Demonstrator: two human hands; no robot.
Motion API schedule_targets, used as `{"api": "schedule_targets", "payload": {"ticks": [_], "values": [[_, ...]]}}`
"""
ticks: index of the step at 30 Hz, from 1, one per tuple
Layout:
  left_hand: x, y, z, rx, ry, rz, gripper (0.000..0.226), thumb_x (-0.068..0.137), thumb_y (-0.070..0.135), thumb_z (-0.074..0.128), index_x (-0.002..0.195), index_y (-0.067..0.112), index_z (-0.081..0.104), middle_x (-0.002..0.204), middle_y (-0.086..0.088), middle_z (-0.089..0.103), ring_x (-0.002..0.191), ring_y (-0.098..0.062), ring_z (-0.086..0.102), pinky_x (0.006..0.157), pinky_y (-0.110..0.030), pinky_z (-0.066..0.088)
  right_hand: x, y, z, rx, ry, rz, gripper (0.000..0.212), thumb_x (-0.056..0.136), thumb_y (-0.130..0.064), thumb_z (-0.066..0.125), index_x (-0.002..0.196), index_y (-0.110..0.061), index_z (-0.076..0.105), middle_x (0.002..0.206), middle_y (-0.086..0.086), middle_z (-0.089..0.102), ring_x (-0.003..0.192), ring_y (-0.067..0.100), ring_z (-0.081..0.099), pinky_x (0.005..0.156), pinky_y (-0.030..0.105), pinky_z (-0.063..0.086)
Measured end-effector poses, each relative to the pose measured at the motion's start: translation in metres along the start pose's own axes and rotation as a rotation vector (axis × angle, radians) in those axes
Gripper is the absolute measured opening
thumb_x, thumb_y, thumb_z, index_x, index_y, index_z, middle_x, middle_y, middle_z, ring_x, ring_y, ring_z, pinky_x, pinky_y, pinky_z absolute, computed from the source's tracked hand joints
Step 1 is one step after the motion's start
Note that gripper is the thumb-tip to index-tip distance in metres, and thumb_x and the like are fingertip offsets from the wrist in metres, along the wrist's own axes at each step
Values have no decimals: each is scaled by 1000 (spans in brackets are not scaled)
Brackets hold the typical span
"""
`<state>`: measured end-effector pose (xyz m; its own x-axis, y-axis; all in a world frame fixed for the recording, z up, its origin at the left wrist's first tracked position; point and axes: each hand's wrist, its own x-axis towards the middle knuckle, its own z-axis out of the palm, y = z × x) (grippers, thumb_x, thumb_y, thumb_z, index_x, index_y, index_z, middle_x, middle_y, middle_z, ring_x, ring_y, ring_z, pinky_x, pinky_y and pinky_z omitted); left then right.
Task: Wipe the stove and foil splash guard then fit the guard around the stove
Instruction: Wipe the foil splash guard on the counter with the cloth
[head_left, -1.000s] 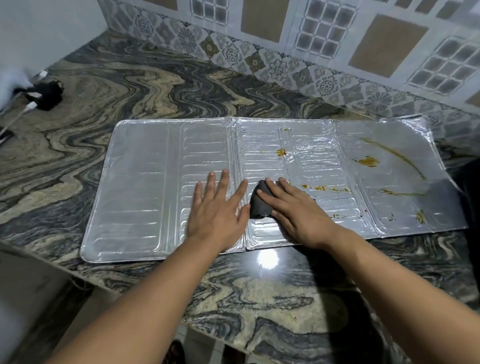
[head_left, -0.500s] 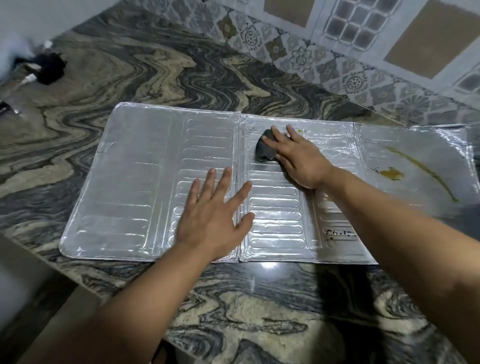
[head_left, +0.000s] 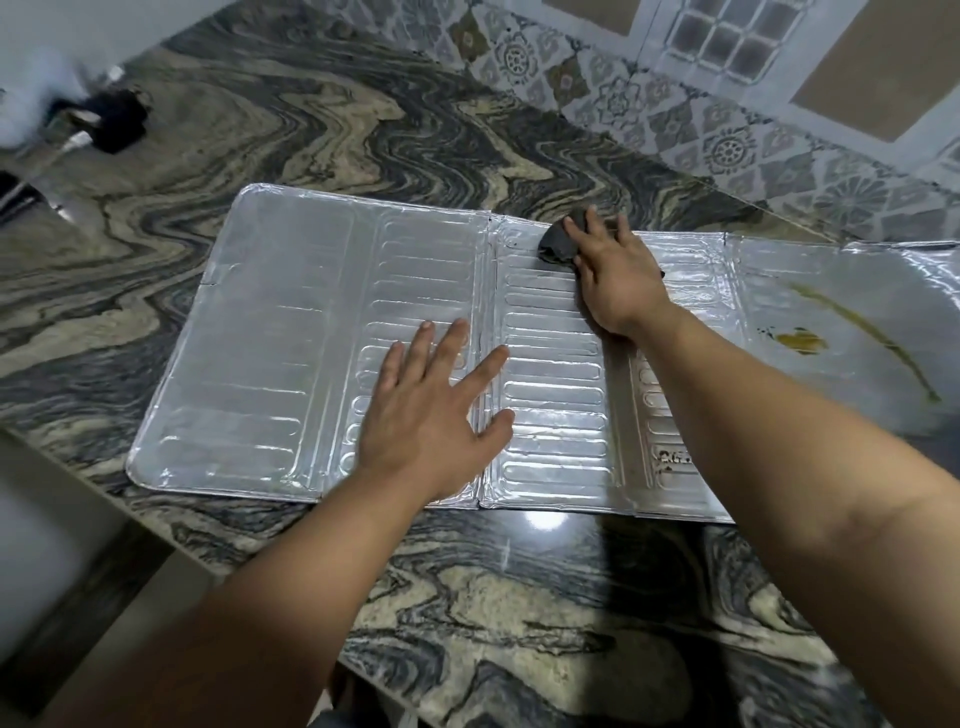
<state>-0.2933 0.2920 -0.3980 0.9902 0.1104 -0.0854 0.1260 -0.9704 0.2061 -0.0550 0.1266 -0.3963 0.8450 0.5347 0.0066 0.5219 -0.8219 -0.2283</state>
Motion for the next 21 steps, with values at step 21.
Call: {"api": "schedule_targets", "payload": {"ticks": [21], "values": [[1,-5,0,-25,8,51,71,88,74,15,154,47,7,167,0,-5,152,-29,-10,121,-51,-6,-186,-17,-2,64,-57,82,52,100,-30,33,151,-36,29,161,-4,18,149,35,12,118,46,17]]}}
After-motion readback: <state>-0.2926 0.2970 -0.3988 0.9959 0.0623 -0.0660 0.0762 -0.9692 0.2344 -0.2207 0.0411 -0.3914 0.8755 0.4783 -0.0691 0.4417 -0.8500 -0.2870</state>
